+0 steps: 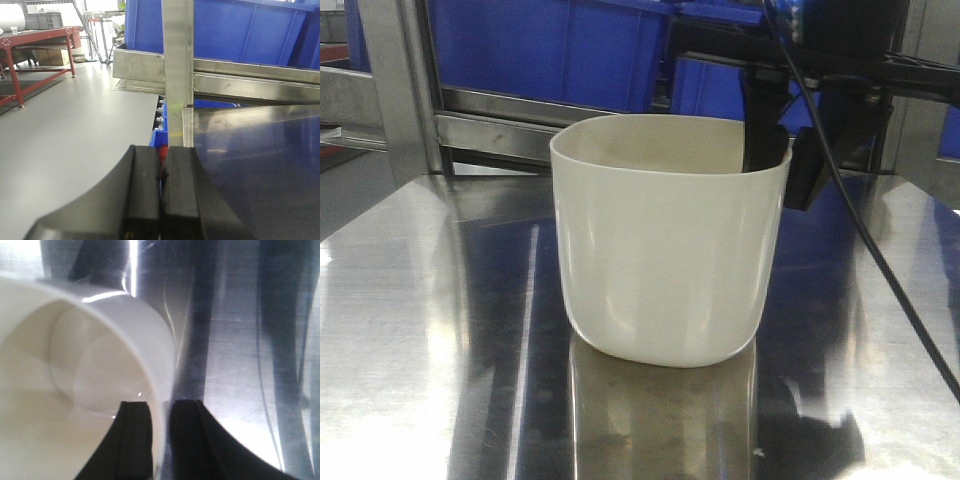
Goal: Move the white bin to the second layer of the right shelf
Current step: 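Lower the right gripper onto the white bin's rim and close it, then lift the white bin off the table with the right gripper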
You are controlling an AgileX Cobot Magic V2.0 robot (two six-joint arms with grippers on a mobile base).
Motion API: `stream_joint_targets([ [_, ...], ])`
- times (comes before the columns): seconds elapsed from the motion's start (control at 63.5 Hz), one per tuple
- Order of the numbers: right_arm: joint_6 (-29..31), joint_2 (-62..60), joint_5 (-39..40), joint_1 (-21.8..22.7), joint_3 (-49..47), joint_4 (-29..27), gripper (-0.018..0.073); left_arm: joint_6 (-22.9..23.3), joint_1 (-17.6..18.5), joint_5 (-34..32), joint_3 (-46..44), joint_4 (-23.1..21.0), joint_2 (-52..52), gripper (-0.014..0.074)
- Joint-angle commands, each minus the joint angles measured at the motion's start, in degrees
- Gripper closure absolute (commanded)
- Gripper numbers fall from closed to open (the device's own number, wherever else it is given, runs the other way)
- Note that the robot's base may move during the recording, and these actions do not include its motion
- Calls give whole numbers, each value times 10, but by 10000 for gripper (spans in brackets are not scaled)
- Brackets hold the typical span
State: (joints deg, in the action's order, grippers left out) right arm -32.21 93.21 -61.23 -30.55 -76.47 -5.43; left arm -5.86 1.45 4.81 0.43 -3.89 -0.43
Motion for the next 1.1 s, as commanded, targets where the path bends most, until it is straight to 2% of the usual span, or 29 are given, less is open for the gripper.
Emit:
stream_joint_targets([
  [0.0, 0, -25, 4, -1, -19, 4, 396, 1, 2, -48, 21, -3, -8, 512],
  [0.41, 2, -81, 10, 0, -22, 8, 487, 1, 2, -48, 21, -3, -8, 512],
  [0.551, 38, -111, 7, 7, -22, 31, 493, 1, 2, -48, 21, -3, -8, 512],
  [0.677, 97, -141, 10, 26, -22, 62, 493, 1, 2, -48, 21, -3, -8, 512],
  [0.803, 181, -173, 28, 64, -4, 63, 493, 1, 2, -48, 21, -3, -8, 512],
  [0.961, 288, -226, 68, 134, 62, 31, 493, 1, 2, -48, 21, -3, -8, 512],
  [1.087, 351, -276, 110, 202, 128, -9, 493, 1, 2, -48, 21, -3, -8, 512],
])
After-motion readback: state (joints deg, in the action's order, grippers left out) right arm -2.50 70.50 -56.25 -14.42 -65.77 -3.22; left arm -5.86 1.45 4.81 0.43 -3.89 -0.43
